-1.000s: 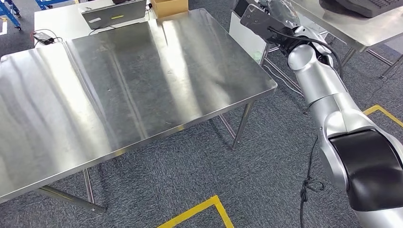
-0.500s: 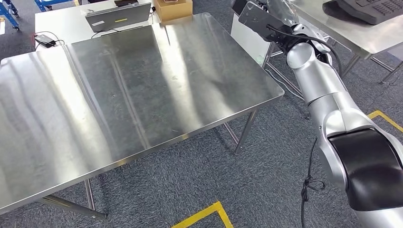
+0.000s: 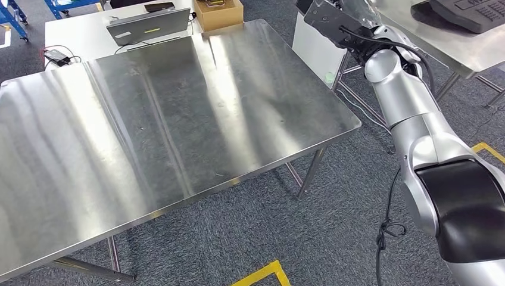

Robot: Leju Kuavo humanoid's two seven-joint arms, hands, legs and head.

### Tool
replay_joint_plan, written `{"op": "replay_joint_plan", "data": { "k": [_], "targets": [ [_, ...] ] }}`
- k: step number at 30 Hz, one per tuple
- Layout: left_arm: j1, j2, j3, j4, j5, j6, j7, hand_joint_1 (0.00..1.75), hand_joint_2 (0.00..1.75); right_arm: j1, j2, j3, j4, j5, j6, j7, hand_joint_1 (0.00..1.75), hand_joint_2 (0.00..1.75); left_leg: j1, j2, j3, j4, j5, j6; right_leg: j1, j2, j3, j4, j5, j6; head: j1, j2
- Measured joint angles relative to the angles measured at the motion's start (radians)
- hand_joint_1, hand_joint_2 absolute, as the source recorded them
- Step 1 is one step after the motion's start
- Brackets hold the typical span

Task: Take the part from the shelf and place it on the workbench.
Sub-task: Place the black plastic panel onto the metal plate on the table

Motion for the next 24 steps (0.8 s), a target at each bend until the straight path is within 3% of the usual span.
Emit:
{"op": "replay_joint_plan", "data": {
  "k": [6,13,24],
  "targets": [
    [0.000,0.000,0.000,0.000,0.000,0.002,-0.004,0.00,1.75,-0.012,0.000,0.001,0.011,-0.001,0.008,-0.001,1.75,1.75,0.001,0.002,0.006,-0.012,-0.001,-0.003,0.003,0.002,0.000,0.000,-0.007,-0.010,0.000,0.000],
    [0.000,-0.002,0.001,0.000,0.001,0.000,-0.008,0.00,1.75,-0.011,0.001,0.002,0.029,-0.006,0.002,-0.015,1.75,1.75,0.002,0.002,0.006,-0.013,0.000,-0.015,0.005,0.002,0.001,0.000,-0.005,-0.015,0.000,0.000],
    [0.000,0.001,0.002,0.000,-0.001,-0.001,-0.011,0.00,1.75,0.022,0.001,0.005,0.047,0.014,-0.060,-0.031,1.75,1.75,-0.010,0.001,0.003,-0.005,-0.002,-0.011,-0.001,0.001,0.004,0.000,-0.004,-0.013,0.000,0.000]
  ]
}}
